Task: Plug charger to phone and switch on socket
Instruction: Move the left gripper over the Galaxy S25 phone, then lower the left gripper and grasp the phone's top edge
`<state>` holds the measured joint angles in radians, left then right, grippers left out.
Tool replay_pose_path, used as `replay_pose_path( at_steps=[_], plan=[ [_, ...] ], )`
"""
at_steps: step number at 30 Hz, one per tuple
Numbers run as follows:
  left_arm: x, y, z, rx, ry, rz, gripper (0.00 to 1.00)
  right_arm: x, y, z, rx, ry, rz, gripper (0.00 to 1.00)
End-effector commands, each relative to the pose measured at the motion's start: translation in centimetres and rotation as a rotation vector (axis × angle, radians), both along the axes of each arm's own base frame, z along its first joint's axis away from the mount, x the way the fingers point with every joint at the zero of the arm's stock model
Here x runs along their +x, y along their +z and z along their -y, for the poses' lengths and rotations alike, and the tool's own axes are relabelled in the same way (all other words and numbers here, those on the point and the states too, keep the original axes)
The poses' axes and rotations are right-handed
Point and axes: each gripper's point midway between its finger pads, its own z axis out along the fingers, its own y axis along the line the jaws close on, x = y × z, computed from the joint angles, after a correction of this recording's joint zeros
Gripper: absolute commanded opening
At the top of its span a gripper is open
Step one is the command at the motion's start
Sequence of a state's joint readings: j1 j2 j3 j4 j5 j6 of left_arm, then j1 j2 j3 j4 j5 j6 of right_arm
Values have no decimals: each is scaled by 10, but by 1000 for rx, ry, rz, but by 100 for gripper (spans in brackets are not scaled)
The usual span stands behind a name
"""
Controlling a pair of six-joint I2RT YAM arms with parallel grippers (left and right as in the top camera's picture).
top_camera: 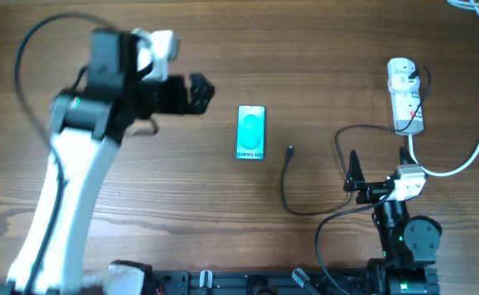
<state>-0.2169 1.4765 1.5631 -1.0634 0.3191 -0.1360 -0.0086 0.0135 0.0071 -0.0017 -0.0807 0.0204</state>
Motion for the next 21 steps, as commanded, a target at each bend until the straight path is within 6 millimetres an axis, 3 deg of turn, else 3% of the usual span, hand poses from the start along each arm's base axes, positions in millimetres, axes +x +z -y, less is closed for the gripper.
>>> replay_pose_path(
  at_steps=[1, 2, 7, 8, 9, 14, 21],
  plan=[
    [35, -22, 8, 207, 89, -138, 100, 0, 1, 2, -11, -10, 9, 100],
    [40, -33, 15, 240, 80, -170, 100, 0, 1, 2, -10, -10, 9, 100],
    [51, -85, 84, 196, -64, -227, 100, 0, 1, 2, -10, -10, 9, 100],
    [53, -93, 91, 176, -4, -260, 100, 0, 1, 2, -11, -10, 9, 100],
    [54, -112, 93, 177, 116, -325, 100, 0, 1, 2, -10, -10, 9, 100],
    [45, -175, 107, 280, 116, -436, 100, 0, 1, 2, -10, -10, 9, 100],
    [36, -215, 113, 336, 93, -509, 100, 0, 1, 2, -11, -10, 9, 100]
  ],
)
